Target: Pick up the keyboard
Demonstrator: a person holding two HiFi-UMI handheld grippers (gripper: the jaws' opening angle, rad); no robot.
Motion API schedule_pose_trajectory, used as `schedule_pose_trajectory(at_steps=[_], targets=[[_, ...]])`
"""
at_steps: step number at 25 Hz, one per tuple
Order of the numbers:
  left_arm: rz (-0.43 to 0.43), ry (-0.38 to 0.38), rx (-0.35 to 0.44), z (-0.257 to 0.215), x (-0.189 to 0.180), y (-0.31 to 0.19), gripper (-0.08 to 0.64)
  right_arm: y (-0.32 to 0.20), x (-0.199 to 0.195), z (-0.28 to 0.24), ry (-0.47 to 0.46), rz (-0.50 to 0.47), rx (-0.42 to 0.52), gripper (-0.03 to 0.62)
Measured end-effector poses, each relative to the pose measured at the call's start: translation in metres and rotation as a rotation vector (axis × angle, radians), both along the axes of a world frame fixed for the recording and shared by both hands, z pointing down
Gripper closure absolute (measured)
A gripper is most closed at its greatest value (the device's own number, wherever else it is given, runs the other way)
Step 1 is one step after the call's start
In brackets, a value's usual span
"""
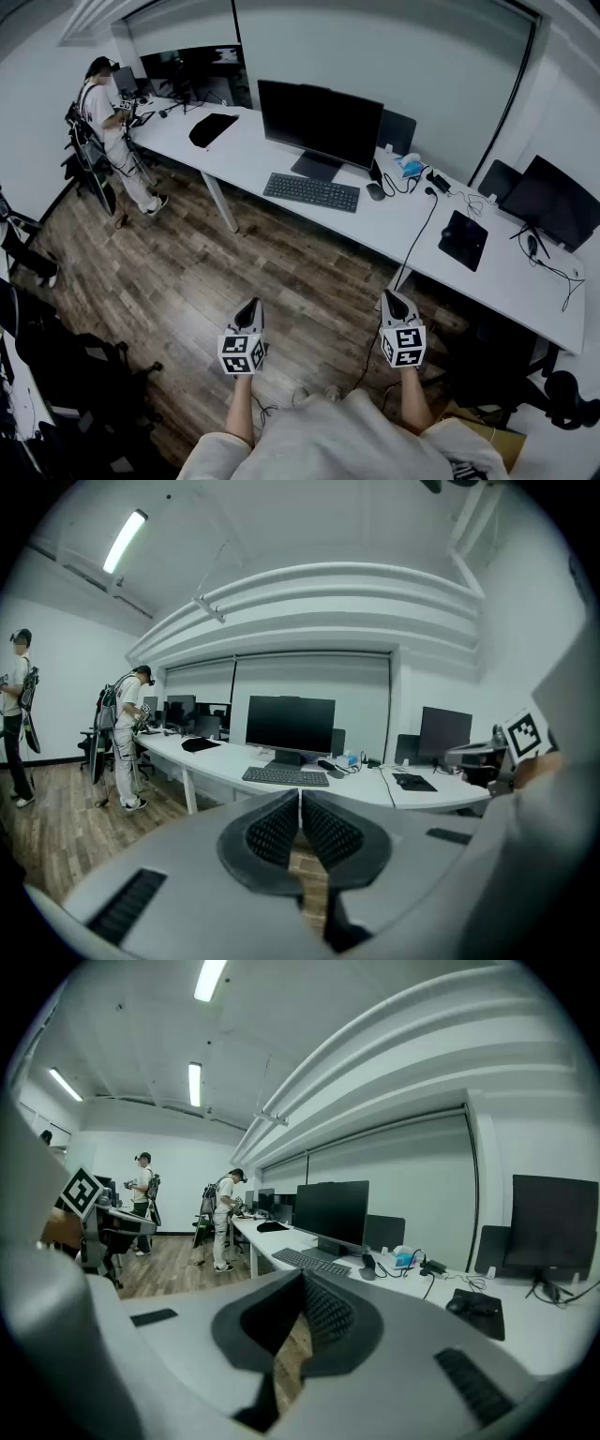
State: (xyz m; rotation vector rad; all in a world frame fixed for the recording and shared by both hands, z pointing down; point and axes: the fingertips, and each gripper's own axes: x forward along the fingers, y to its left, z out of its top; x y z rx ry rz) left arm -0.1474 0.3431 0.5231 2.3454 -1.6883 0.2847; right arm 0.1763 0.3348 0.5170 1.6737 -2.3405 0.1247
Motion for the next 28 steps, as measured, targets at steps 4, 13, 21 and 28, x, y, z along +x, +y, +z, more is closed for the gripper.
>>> schedule_pose_trajectory(at_steps=[4, 13, 21, 28], targets=[[0.002, 0.001, -0.004, 0.000, -0.002, 0.003, 0.546, 0.004, -0.003, 0.000, 0.002, 0.002, -0.005, 0.592], [0.008, 0.005, -0.010, 0.004, -0.003, 0.007, 0.546, 0.007, -0.006, 0.006, 0.001, 0.009, -0.012, 0.593], [0.011, 0.025, -0.002, 0.003, -0.005, 0.008, 0.546, 0.010, -0.002, 0.005, -0.007, 0.032, 0.001, 0.592], [0.046, 0.086, -0.001, 0.003, -0.005, 0.008, 0.345, 0.012, -0.017, 0.008, -0.083, -0.069, -0.013, 0.237]])
